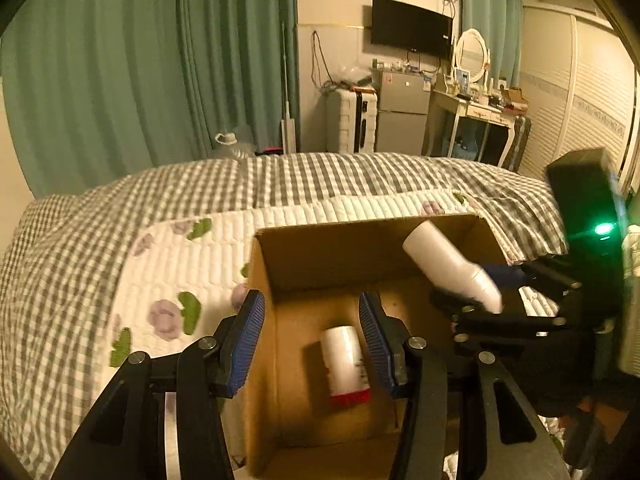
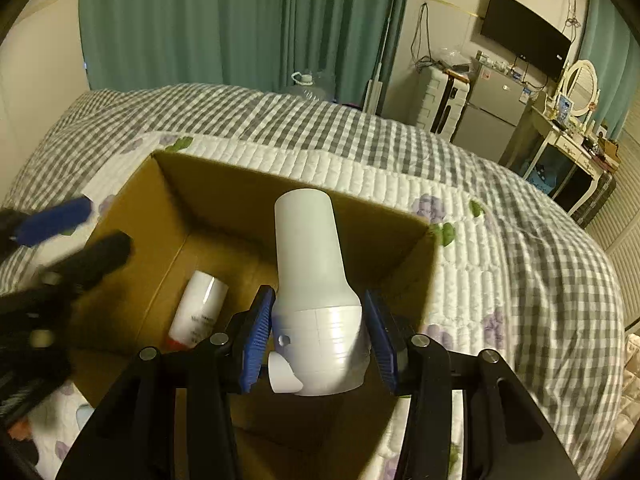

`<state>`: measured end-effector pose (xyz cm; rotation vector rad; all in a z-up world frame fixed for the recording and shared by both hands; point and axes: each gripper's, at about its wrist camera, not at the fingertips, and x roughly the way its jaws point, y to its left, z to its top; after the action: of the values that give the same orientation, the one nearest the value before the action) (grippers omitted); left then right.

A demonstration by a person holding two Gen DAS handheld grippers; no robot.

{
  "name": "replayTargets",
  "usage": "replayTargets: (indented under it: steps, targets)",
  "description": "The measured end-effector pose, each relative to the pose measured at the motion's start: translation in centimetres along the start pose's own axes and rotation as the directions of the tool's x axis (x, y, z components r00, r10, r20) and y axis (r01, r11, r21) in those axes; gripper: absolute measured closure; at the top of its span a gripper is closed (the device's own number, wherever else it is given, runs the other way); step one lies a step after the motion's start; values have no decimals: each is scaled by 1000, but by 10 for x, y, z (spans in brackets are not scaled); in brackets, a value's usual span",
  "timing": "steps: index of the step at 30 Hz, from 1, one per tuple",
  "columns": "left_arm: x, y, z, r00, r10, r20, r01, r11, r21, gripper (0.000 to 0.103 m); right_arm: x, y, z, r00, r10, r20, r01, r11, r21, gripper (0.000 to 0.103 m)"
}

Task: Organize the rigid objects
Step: 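Carry the bottle and white device into the box and release both, then withdraw both tools and lower the right tool onto the black charger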

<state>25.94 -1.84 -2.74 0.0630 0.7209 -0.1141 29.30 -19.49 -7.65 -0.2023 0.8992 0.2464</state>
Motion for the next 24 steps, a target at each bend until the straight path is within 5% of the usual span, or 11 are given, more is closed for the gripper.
replayTargets:
  steps: [2,5,10,15,24]
  targets:
    - [-7,3,0,1000,7,9,-7,1000,4,51,0,2,-2,1000,12,3,-12,1000,8,55]
    - [-19,6,-1,1000,9,18,-9,1000,7,51,-14,6,-4,999,-15,37,15,1000,2,36]
    - [-53,7,-4,999,4,51,-4,1000,-2,50,-59,7,-11,996,-50,72,49,999,7,35]
    - [-102,2,-20,995,10,97,-11,1000,10,15,-112,12,-28,990,-83,113,83,997,4,25]
    - [-147,3,-71,994,54,91,-52,998,-26,0,-181,37,-82,979,-118,168,121,993,-6,5]
